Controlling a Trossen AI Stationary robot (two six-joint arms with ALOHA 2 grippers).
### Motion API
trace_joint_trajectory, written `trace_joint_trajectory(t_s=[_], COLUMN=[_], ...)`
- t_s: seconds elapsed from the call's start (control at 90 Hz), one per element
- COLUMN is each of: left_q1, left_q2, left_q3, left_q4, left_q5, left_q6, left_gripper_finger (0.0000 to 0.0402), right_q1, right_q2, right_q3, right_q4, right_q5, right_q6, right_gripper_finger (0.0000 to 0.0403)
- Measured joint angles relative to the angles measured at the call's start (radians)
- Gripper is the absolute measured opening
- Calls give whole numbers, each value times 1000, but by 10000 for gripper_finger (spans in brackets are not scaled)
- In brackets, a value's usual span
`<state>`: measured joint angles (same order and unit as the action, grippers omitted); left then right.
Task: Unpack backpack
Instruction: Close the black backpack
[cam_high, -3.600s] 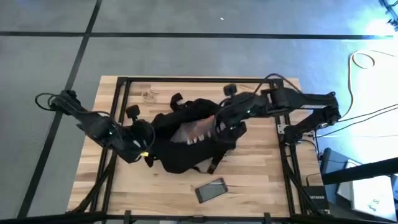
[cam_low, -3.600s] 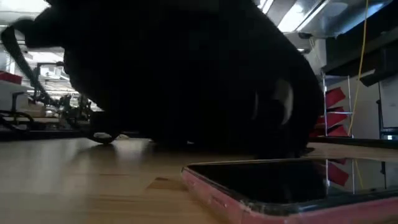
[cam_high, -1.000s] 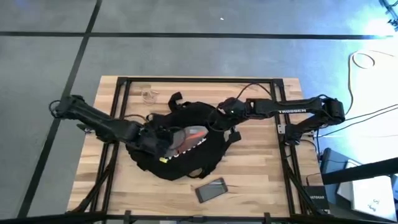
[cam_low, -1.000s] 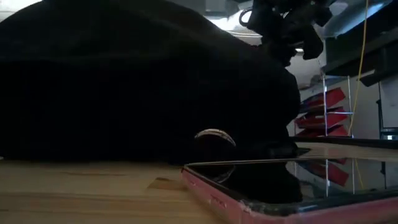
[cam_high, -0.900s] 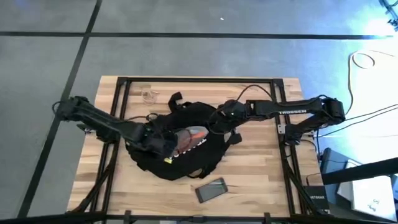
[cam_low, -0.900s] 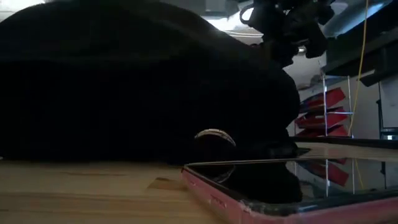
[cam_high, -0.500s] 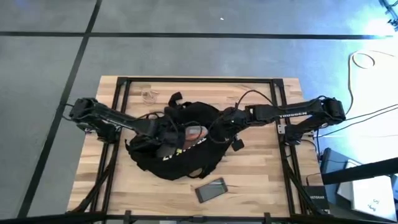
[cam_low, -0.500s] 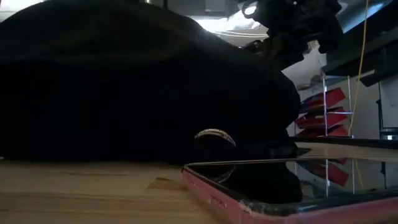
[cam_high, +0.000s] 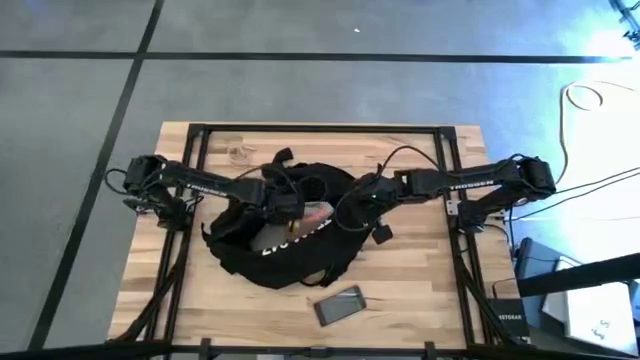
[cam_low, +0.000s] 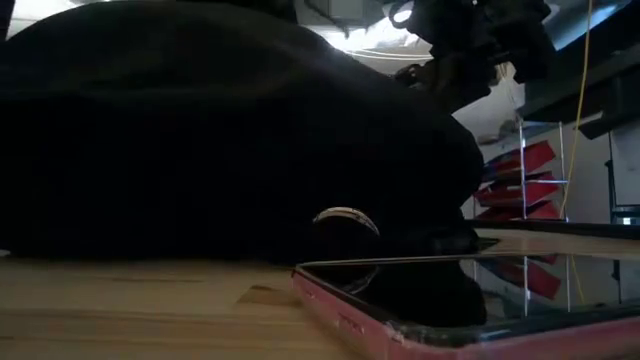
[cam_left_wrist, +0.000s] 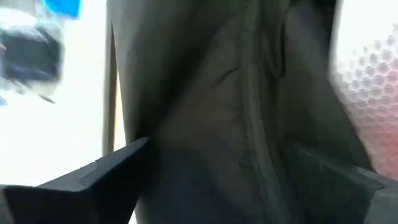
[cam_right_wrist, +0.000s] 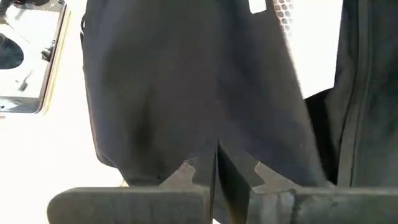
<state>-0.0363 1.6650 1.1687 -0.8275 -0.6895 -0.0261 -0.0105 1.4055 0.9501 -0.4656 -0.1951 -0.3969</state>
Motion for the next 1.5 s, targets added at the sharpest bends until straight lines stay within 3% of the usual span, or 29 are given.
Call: trace_joint_trajectory(t_s=[0.1,0.2,0.444,0.5,0.722,0.911,1.211,1.367,1.5], left_q1=[39,60,79,78,78,78,78,78,77], left_q2=[0,0,-1,-2,-9,-49,-106,-108,-109], left_q3=[0,0,0,0,46,178,404,519,536], left_q4=[-16,-19,17,27,4,-56,-58,-66,-83], left_q5=[38,76,187,204,197,106,103,104,140], left_q6=[-15,-2,10,21,61,101,221,255,242], left_gripper_finger=[320,266,44,15,1,0,0,0,0], right_q1=[0,0,1,7,51,87,140,143,141], right_q2=[0,0,0,0,0,0,0,0,-2], right_q3=[0,0,0,0,0,0,0,0,0], right_q4=[1,2,24,35,49,52,58,61,51], right_q5=[0,0,-2,-8,-9,-8,11,210,410], right_q6=[0,0,11,22,29,56,53,53,53], right_gripper_finger=[0,0,0,0,0,0,0,0,1])
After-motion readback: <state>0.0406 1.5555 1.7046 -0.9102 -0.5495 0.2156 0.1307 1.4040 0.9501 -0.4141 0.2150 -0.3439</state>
